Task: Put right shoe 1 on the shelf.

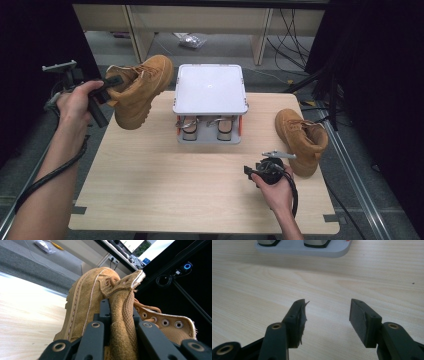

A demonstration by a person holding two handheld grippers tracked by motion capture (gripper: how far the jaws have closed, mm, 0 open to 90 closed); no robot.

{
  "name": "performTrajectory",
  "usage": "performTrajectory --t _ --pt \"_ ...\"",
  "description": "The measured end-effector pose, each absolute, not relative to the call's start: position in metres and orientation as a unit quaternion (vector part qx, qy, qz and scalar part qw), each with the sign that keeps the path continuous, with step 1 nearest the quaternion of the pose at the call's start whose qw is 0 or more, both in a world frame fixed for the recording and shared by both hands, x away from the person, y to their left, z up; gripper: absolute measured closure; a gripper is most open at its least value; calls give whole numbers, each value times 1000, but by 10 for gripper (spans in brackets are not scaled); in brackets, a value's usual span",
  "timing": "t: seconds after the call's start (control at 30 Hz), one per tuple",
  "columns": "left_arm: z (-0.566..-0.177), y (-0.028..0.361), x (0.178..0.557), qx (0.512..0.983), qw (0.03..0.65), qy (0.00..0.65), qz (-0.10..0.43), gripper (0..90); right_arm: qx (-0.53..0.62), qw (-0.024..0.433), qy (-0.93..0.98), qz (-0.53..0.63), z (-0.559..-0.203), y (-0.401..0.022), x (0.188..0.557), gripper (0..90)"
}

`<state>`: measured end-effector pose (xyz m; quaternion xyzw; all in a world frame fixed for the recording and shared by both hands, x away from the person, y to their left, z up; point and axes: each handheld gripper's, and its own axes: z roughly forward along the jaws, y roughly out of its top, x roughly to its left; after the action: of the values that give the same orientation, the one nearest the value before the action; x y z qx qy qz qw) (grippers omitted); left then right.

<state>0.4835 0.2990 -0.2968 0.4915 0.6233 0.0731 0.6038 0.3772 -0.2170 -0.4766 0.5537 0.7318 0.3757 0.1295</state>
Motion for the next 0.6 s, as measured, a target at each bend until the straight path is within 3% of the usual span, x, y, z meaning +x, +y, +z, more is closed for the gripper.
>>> performTrajectory --t 0.6 --pt "-289 281 493 494 608 618 68 803 562 123 722 384 -477 -217 377 478"
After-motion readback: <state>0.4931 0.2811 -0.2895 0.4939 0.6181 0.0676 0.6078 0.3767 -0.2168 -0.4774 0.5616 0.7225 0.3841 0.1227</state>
